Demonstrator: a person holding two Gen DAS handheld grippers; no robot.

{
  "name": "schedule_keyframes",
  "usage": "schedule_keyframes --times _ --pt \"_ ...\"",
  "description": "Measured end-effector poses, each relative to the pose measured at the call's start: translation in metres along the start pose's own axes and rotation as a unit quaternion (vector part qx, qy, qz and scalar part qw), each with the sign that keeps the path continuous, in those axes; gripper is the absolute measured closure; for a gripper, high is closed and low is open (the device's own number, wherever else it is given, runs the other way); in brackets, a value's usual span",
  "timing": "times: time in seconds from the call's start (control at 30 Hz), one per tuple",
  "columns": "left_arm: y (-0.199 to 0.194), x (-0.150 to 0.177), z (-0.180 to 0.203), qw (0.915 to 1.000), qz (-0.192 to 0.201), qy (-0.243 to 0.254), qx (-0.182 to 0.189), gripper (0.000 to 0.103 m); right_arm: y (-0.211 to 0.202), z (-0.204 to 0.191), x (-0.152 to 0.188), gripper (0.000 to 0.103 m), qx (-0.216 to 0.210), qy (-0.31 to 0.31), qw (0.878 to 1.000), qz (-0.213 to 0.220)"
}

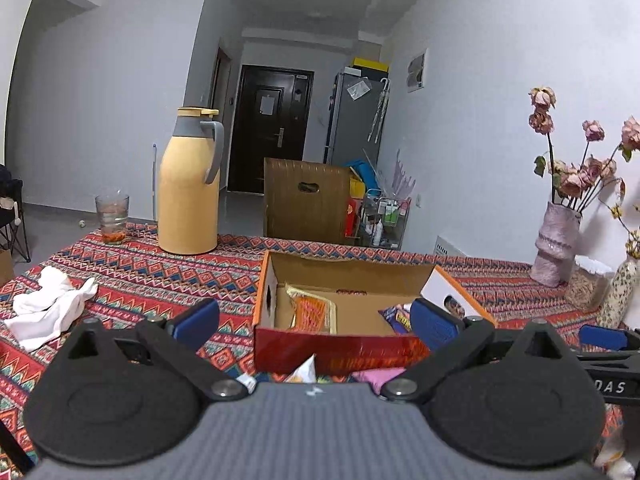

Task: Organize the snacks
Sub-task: 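Move both grippers back over the snack pile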

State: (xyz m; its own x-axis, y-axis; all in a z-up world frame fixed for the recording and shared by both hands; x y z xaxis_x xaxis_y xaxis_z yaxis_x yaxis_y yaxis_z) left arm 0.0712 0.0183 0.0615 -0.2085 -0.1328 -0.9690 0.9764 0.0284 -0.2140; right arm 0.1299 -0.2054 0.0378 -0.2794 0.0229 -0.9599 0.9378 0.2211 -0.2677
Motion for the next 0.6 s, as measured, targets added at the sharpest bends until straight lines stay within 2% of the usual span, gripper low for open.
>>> schedule_keyframes --times 0.33,0.6 --pt "-0.019 0.037 -0.016 0.9995 -0.029 0.016 -0.001 0.000 -0.028 0.004 0.037 0.000 0.000 -0.011 1.000 -0.029" --pt "-0.023 0.077 -0.029 0.9976 -0.069 0.013 0.000 0.000 -0.033 0.002 0.071 0.000 -0.006 -0.008 0.998 -0.068"
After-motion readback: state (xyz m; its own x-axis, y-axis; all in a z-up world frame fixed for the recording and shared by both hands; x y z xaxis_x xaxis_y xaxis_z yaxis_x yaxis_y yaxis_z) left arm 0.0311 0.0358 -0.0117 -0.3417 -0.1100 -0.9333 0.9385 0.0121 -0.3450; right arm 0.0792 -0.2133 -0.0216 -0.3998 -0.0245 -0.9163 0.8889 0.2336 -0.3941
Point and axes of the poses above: each gripper's, at about its wrist camera, not at the fingertips, and y roughly the way its jaws point, z to its right, x to its underside, the point moved 3 cm from there along y, roughly the way its jaws point, and after that the axes turned 6 degrees about z, right-handed, at the moved point
